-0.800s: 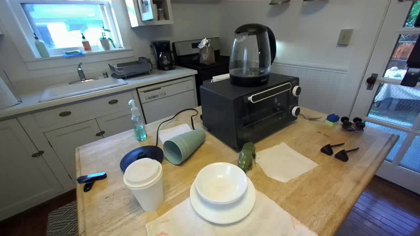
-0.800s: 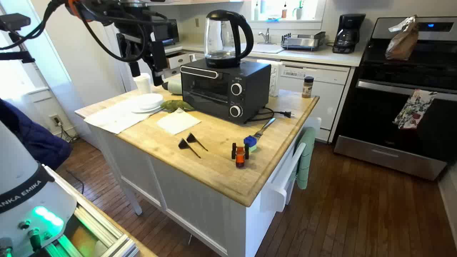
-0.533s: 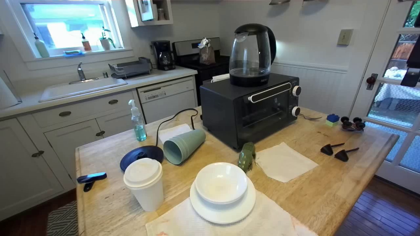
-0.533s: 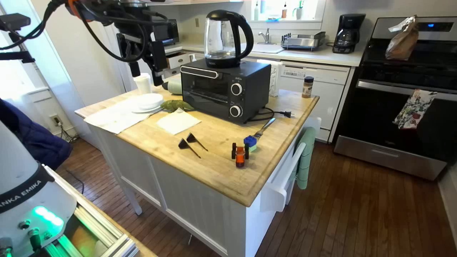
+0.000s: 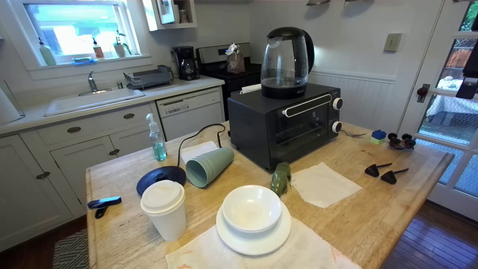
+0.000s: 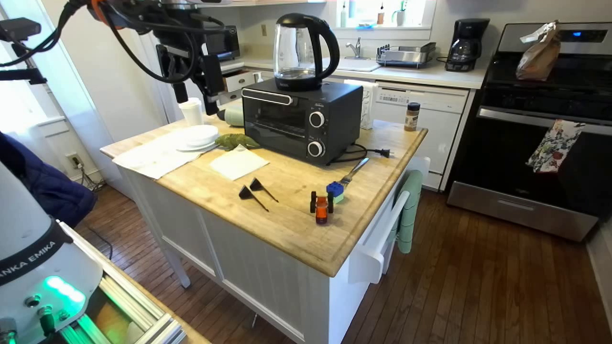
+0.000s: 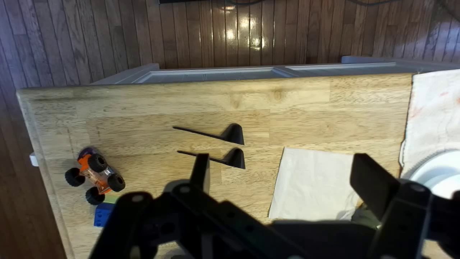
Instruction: Place the scoops together
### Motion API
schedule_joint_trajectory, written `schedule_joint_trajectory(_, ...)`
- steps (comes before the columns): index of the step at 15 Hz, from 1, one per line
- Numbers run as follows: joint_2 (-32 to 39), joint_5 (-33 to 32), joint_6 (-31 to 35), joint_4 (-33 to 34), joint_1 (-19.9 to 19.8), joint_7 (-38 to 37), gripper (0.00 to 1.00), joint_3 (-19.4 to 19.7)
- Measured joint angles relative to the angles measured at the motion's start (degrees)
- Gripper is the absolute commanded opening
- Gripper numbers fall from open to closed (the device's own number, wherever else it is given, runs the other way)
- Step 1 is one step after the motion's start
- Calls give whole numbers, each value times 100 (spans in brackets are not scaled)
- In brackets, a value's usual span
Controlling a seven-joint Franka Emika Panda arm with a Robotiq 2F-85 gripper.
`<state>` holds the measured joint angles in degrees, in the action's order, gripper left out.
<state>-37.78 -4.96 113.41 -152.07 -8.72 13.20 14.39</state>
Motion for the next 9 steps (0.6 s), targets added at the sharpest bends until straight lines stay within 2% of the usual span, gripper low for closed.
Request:
schedule_joint_trajectory(5, 364, 59, 23, -3, -47, -178, 100, 42)
schedule_joint_trajectory(9, 1275, 768, 21, 75, 81, 166, 100, 282)
